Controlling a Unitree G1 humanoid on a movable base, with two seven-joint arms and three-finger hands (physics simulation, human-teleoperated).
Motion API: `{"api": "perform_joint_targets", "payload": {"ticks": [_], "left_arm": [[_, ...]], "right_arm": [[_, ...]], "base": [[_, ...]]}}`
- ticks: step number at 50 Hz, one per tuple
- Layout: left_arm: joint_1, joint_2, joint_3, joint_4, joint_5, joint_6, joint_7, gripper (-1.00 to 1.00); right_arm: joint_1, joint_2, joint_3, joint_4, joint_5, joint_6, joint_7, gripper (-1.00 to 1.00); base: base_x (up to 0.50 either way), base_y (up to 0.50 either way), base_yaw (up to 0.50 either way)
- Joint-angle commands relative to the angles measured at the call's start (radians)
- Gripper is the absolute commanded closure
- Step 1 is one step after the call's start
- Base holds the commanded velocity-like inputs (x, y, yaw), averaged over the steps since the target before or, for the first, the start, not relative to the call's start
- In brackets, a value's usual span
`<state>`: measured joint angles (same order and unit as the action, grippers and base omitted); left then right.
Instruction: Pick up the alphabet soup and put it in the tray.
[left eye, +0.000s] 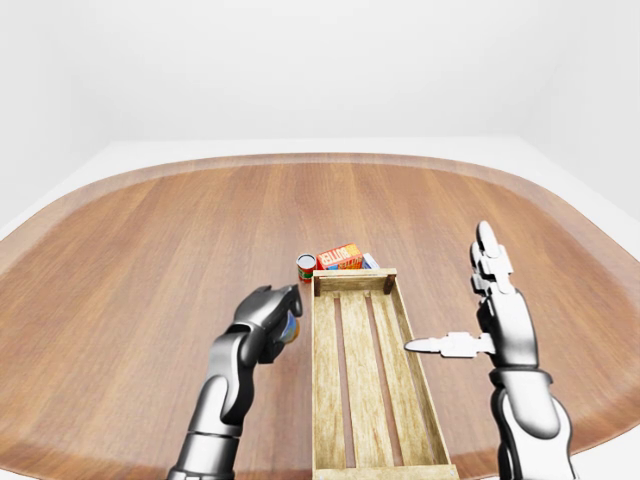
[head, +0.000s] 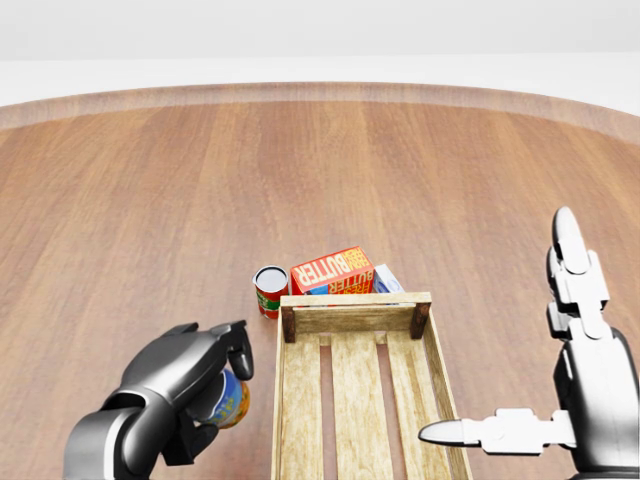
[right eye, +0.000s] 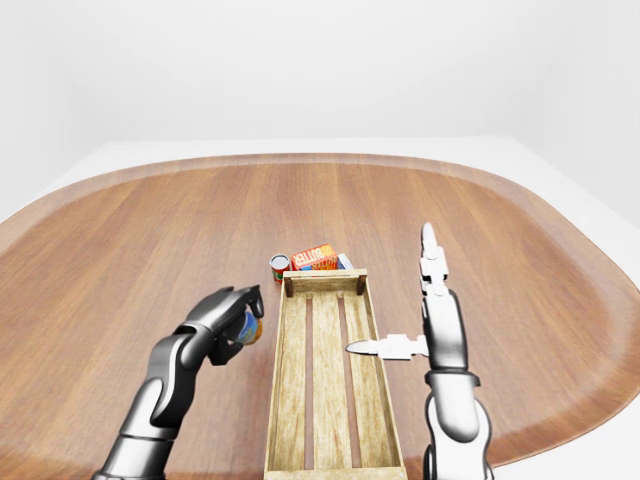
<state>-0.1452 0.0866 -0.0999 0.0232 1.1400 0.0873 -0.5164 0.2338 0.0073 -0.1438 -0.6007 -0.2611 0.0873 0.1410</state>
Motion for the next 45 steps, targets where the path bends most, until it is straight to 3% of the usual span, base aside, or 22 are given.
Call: {"api": "perform_joint_targets", "payload": {"ticks": [1, 11, 22, 45], "left_arm": [[0.034, -0.015, 0.01, -0.161, 0.025, 0.0, -0.078, 1.0], [0.05, -0.025, -0.002, -0.299, 0.067, 0.0, -0.182, 1.0], [0.035, -0.046, -0.022, -0.364, 0.133, 0.0, -0.182, 1.0], [0.026, -0.078, -0.058, -0.414, 0.17, 0.0, -0.182, 1.0]], "right_arm": [[0.006, 0.001, -0.003, -0.007, 0.001, 0.0, 0.004, -1.0], [0.008, 0.003, -0.004, -0.014, 0.002, 0.0, 0.007, -1.0], [0.011, 0.004, -0.002, -0.017, 0.002, 0.0, 0.008, -1.0], [0.015, 0.005, -0.002, -0.028, 0.003, 0.0, 0.011, -1.0]], "base": [[0.0, 0.0, 0.0], [0.0, 0.0, 0.0], [0.0, 0.0, 0.0], [0.0, 0.0, 0.0]]}}
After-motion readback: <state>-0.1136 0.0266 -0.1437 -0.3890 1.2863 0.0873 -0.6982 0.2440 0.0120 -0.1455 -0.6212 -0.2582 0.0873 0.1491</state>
